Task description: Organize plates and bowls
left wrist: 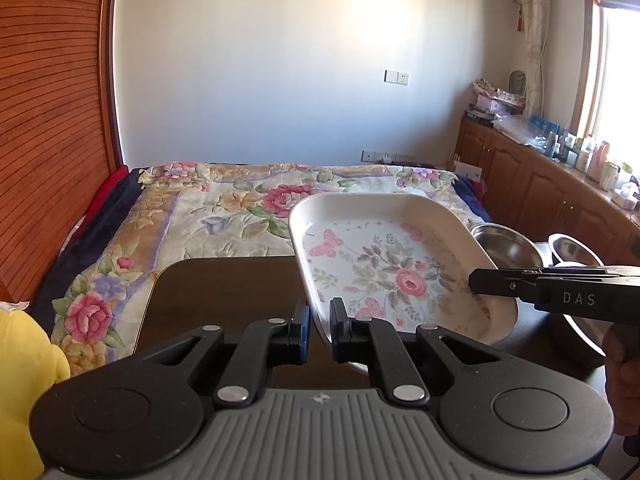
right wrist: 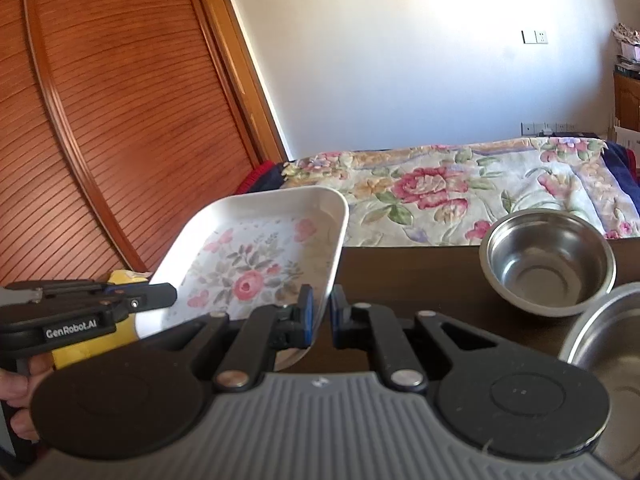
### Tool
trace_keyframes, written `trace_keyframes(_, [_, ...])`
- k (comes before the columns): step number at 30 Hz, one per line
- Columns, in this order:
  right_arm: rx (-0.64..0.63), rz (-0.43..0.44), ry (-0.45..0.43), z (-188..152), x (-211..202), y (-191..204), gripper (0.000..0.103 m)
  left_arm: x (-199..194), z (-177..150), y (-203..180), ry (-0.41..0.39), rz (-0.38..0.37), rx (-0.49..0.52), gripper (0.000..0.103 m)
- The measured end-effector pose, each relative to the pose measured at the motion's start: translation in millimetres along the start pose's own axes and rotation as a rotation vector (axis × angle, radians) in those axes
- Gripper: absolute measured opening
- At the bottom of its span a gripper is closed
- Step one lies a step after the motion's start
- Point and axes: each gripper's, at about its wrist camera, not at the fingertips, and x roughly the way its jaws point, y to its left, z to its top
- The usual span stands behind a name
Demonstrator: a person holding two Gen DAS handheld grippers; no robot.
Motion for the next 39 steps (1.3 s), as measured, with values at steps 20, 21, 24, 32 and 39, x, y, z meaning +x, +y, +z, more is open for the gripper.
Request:
trace_keyframes(20, [-0.024,0.0,-0.055,-41,-59,8,0.01,-61,-46,-26,-0.053,-0.024,0.007,0.011])
trace_keyframes(21, [-0.023,-0.001,-0.057,-43,-61,8,0.01,-63,-49,-27,-0.054,-0.026,0.007,0.011])
trace_keyframes(24, [-0.02,0.0,-0.063,-50,-70,9,0.01,-69,-57,-31,-0.055,-0.027,0.01,0.011])
trace_keyframes(32, [-0.028,-0.001,-0.09,-71,-85,13,0.01,-84,-80,-38,-0.062,-0.031,0.007,0.011])
trace_keyframes(39, [-0.012,0.003,-0.091,-90,-93,12,0.01,-93,-99,-42,-0.057,-0.035,0.004,0.011])
